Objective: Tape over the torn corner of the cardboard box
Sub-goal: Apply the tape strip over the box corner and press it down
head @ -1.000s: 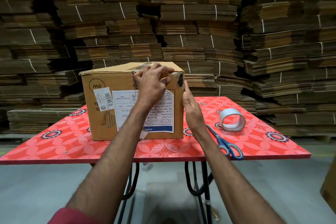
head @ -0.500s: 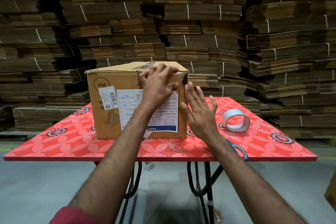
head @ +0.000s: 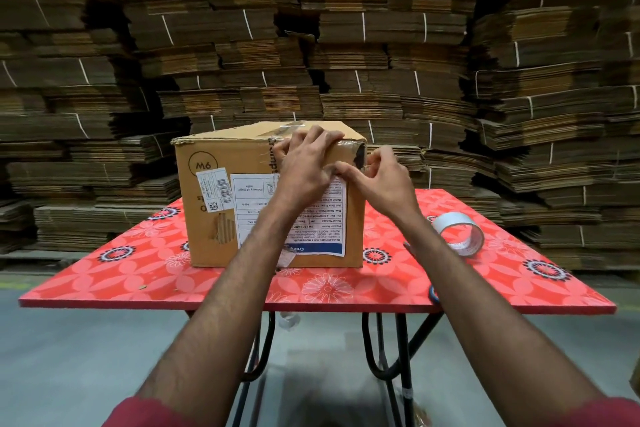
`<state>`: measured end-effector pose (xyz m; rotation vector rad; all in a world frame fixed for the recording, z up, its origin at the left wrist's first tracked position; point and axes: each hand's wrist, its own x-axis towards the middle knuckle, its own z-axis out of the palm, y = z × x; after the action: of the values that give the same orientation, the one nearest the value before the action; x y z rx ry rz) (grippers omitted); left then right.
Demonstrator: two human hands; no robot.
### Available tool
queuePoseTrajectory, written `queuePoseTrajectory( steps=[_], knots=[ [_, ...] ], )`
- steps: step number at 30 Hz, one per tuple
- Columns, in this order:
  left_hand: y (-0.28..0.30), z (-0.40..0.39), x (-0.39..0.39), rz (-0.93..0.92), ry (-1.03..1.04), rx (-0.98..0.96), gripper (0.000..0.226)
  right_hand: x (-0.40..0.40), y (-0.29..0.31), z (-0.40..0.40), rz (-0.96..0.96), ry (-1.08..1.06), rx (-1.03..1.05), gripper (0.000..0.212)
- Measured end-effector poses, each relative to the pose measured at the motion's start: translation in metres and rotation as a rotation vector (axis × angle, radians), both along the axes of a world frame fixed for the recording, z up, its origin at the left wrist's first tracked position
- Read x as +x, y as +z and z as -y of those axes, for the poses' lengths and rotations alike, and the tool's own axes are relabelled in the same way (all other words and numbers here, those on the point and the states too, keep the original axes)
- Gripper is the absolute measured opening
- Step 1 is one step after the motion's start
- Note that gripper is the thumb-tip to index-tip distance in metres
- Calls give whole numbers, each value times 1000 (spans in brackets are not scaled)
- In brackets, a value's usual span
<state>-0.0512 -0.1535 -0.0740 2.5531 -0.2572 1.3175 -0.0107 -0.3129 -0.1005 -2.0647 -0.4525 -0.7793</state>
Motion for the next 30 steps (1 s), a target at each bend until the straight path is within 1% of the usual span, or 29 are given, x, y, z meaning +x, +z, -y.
queuePoseTrajectory(
  steps=[3, 7, 8, 11, 14, 17, 22, 24, 26, 30],
  knots=[
    [1, -2, 1, -10, -33, -3, 49, 11, 15, 4, -102, 64, -49, 67],
    [1, -3, 2, -10, -51, -6, 52, 24, 16, 17, -155, 277, 11, 70],
    [1, -3, 2, -8, -59, -9, 52, 26, 16, 20, -182, 335, 28, 64],
    [0, -5, 2, -6, -53, -6, 53, 27, 20, 27, -258, 499, 69, 39],
    [0, -5, 3, -6, -60, -11, 53, 29, 19, 37, -310, 607, 107, 24],
    [-1, -4, 2, -6, -47, -6, 52, 33, 15, 43, -351, 668, 179, 13],
    [-1, -2, 1, -4, -24, -4, 52, 39, 5, 44, -359, 759, 346, 22],
    [0, -2, 0, -12, -30, -5, 52, 41, 0, 43, -393, 831, 453, 28],
    [0, -2, -1, -13, -27, 3, 52, 43, -3, 37, -418, 885, 513, 34],
    [0, -2, -1, -10, -30, 1, 51, 44, -11, 22, -424, 945, 590, 33]
  ],
)
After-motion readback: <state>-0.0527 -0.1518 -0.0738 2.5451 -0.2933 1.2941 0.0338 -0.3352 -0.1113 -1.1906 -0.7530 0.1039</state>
